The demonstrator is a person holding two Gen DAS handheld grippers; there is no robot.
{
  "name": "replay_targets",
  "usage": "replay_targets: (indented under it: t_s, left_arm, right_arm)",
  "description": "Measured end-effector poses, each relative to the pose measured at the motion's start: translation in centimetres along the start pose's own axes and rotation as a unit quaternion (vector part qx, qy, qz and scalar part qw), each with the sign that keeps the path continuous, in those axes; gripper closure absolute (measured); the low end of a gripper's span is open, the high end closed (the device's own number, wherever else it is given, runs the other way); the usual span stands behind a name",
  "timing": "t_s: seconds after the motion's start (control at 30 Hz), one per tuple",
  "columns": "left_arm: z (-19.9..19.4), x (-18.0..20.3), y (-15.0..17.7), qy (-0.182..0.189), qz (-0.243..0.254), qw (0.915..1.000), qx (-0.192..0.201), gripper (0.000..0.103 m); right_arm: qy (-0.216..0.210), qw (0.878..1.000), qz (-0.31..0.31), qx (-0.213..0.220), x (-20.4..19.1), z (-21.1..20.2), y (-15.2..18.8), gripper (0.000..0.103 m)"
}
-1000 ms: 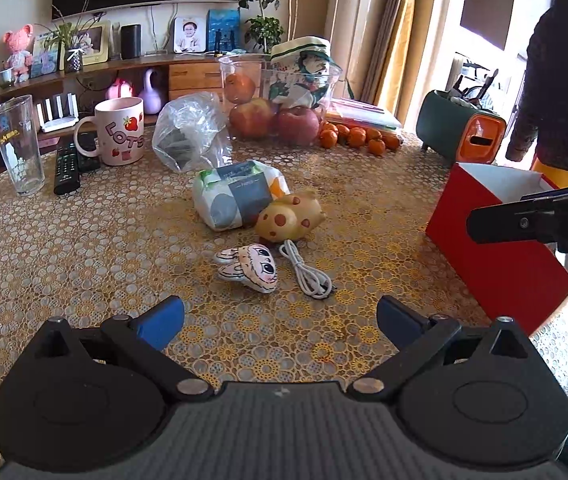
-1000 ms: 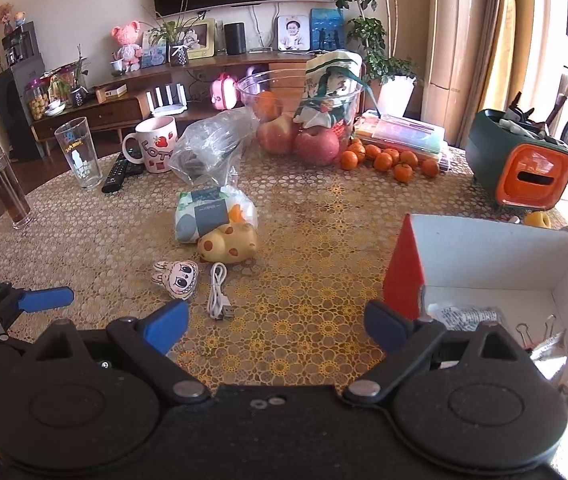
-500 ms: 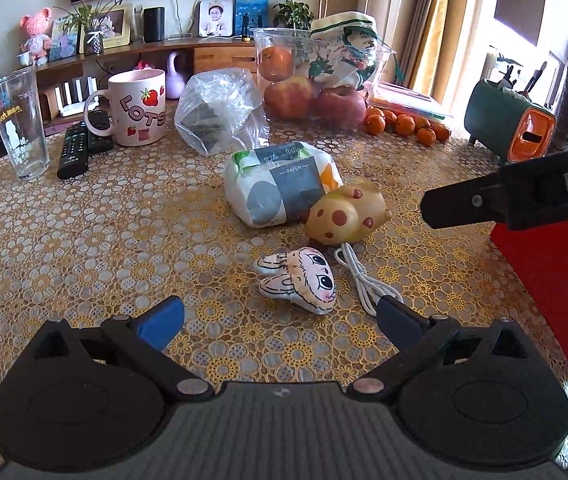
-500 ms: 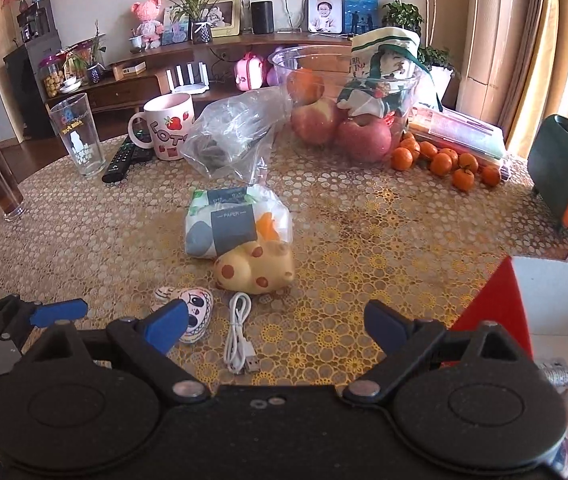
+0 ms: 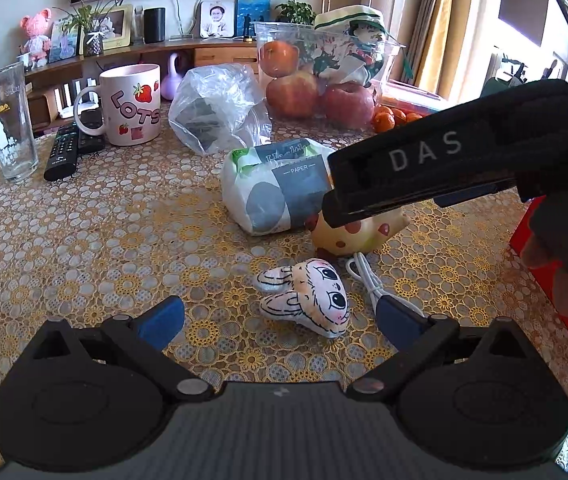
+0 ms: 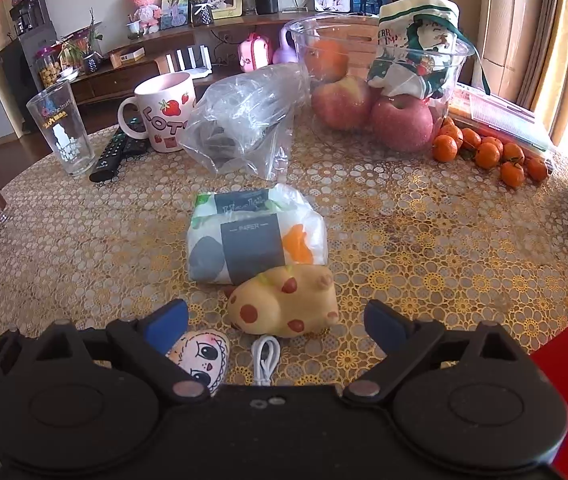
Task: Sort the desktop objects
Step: 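Reach both tools toward the cartoon plush and white cable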
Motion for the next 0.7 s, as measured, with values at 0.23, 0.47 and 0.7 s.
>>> replay_targets:
  t_s: [0.23,0.47,0.7]
  left_arm:
    - [0.6,0.3,-0.1,0.003,0.002,0.9999,0.013,0.001]
    - [1.5,0.4,-0.3,0.003,0.007,0.9999,0.008,0.011]
    - [2.3,0.8,-0.5,0.005,0.014,0.9999,0.006,0.018]
  right_arm:
    - [0.012,1.0,0.004,-0.012,0.3,1.9,-0.1,0.008]
    - [0.014,1.0,-0.002,-0.019,0.1,2.9,0.0,0.009]
    - [0.015,1.0,-0.004,-0.023,0.0,3.6,0.0,0.014]
Point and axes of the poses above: each gripper's, at about its wrist camera, not at the fingertips, and z roughly the way its jaws point, x to its right, y to its underside, the point moved 8 cm from there along z, roughly the way its jaws point, and after that the axes turned 7 degrees about z, right-handed, at the moved point
